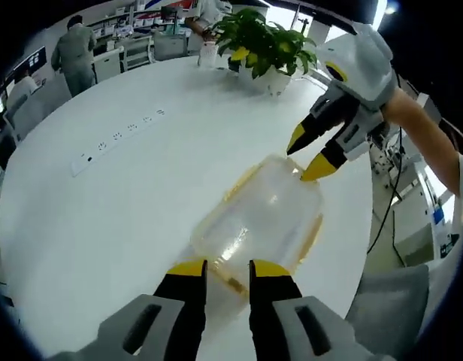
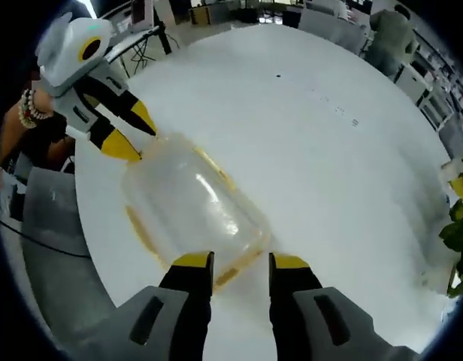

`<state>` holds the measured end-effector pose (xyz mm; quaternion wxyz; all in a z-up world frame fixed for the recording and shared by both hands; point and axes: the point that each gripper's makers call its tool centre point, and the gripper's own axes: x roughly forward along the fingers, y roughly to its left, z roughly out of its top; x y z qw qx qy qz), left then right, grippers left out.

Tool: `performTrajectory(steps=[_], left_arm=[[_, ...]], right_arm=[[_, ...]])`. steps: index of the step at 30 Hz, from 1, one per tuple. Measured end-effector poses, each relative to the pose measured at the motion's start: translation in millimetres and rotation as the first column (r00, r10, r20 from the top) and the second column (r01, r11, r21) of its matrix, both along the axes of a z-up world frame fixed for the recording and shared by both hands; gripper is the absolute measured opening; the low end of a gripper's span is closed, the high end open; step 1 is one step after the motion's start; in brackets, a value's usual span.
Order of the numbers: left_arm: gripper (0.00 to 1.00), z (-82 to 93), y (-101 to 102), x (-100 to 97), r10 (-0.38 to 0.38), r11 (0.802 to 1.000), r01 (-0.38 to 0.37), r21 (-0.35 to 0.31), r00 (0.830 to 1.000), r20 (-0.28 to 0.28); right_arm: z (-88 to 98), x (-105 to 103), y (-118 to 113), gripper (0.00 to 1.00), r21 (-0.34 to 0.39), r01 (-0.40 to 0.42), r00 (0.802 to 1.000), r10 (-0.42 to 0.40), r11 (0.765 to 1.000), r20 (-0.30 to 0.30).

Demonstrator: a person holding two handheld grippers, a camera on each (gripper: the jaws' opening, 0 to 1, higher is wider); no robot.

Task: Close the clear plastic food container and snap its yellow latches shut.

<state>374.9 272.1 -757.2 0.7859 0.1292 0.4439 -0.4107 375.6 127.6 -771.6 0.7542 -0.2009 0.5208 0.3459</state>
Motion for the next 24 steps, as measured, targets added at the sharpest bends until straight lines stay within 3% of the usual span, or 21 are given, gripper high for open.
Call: performTrajectory(steps=[5, 16, 19, 24], left_arm=[[0.13, 7.2, -8, -0.4, -0.018, 1.000, 0.019, -0.022, 0.999, 0.038], [0.12, 6.5, -35, -13.9, -0.059, 0.996, 0.062, -0.065, 0.997, 0.047], [0.09, 6.3, -42, -13.3, -0.075, 0.994, 0.080, -0.072, 0.994, 0.075], [0.05, 2.7, -57, -16.0, -0.078, 0.990, 0.085, -0.112, 0.995, 0.065]], right_arm=[[6.0, 1, 2, 0.25, 0.005, -0.007, 1.000, 0.007, 1.000, 0.014], [19.4, 4, 18, 0.16, 0.017, -0.060, 0.996, 0.058, 0.998, 0.071], [21.4, 4, 25, 0.14, 0.030, -0.070, 0.995, 0.068, 0.997, 0.072], [21.9, 5, 36, 0.08, 0.035, -0.097, 0.992, 0.093, 0.995, 0.087]])
